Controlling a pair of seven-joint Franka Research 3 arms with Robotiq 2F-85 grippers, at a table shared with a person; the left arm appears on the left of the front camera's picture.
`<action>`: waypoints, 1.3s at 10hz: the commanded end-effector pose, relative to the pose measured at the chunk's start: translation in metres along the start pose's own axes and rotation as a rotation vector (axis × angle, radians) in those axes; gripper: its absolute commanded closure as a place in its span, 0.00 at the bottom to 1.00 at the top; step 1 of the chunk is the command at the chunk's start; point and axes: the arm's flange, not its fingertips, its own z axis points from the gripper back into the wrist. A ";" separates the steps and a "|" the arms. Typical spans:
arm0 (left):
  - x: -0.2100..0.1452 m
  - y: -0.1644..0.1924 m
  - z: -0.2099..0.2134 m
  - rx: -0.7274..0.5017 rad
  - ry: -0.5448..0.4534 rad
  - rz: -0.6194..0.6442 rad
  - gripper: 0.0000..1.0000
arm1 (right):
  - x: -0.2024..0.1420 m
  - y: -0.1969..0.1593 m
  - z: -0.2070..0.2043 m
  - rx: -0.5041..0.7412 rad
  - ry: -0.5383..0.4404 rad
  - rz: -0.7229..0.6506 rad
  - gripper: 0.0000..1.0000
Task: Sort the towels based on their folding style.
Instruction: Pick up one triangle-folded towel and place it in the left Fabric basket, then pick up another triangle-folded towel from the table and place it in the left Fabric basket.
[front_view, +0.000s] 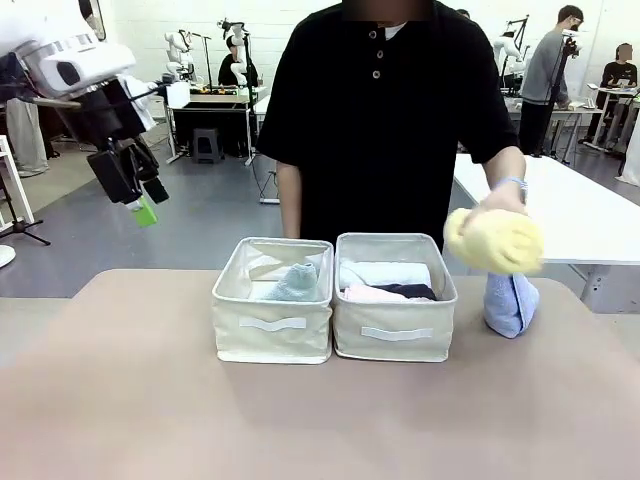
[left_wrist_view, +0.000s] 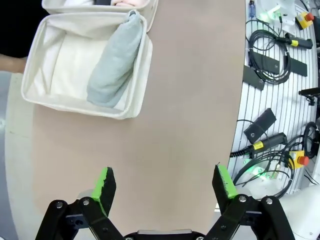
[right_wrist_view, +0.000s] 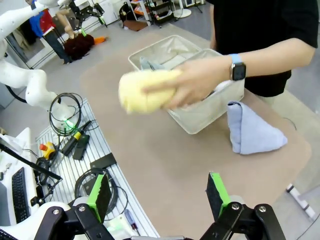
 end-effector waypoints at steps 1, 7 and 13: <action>-0.005 0.000 0.008 0.001 -0.006 0.000 0.00 | 0.002 -0.001 0.000 0.016 -0.029 0.016 0.00; -0.005 0.000 0.008 0.001 -0.006 0.000 0.00 | 0.002 -0.001 0.000 0.016 -0.029 0.016 0.00; -0.078 0.039 0.079 -0.046 -0.530 -0.149 0.00 | 0.002 -0.001 0.000 0.016 -0.029 0.016 0.00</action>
